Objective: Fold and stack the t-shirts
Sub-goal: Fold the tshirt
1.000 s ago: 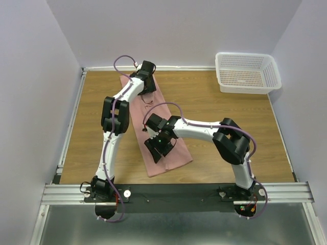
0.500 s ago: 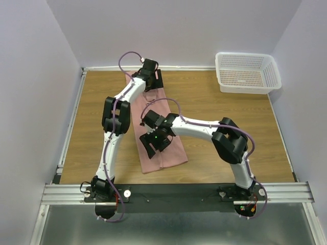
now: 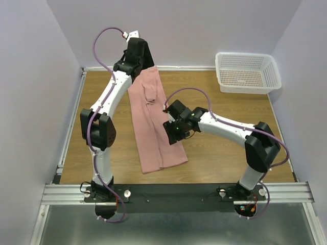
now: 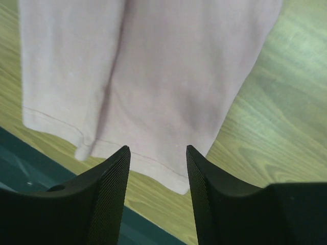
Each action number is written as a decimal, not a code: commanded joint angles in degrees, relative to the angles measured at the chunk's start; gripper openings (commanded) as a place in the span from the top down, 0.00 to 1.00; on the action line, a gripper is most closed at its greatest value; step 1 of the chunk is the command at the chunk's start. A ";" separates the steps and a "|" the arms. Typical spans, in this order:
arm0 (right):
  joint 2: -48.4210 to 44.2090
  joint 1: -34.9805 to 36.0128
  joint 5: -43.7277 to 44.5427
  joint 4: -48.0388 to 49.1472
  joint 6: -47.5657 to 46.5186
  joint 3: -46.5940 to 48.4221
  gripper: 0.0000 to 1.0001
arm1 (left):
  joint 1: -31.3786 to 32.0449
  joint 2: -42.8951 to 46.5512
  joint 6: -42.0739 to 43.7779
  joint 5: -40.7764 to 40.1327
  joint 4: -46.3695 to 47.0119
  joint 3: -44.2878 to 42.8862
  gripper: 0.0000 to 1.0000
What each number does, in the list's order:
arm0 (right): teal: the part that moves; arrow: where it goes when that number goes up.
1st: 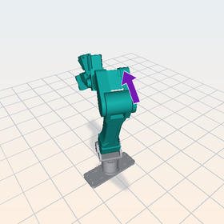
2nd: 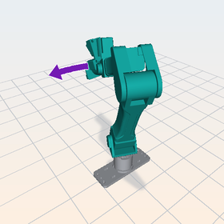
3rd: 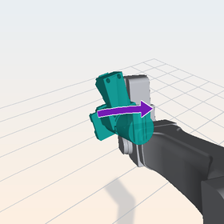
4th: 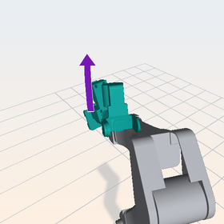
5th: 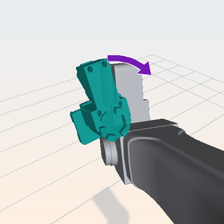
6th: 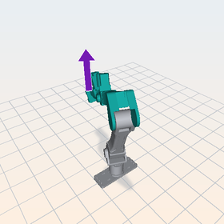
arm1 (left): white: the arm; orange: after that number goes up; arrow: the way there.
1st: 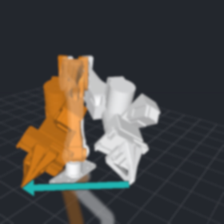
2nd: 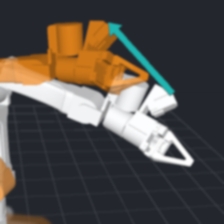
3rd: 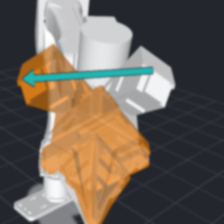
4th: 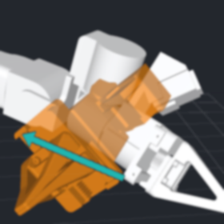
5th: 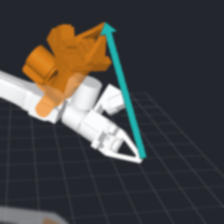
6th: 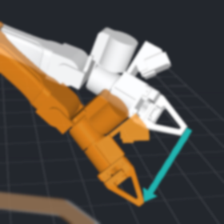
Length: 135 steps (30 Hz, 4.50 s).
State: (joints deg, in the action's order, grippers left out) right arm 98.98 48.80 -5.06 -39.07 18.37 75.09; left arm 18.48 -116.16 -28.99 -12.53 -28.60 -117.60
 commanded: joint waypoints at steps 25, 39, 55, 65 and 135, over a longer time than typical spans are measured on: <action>7.63 0.60 1.90 5.76 3.16 -8.02 0.54 | 4.28 -23.76 -0.98 -1.80 -0.23 1.94 0.44; 1.76 -3.09 4.71 5.76 4.04 -15.76 0.54 | 8.33 -27.37 -6.51 1.64 -2.43 -4.39 0.40; -8.62 -3.18 3.22 -4.70 12.30 -12.32 0.30 | 6.13 5.48 -9.33 -9.18 -10.42 10.25 0.12; -11.88 -3.71 0.05 -5.05 19.15 -17.69 0.38 | 10.43 42.99 -11.00 -1.55 -10.51 64.99 0.12; -20.82 -3.97 -4.96 -2.66 19.86 -33.43 0.99 | 37.51 41.62 -34.11 10.95 -20.52 78.49 1.00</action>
State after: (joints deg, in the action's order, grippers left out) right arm 83.59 44.99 -8.34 -35.70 36.82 43.64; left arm 55.40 -77.38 -62.04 -2.39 -40.77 -39.38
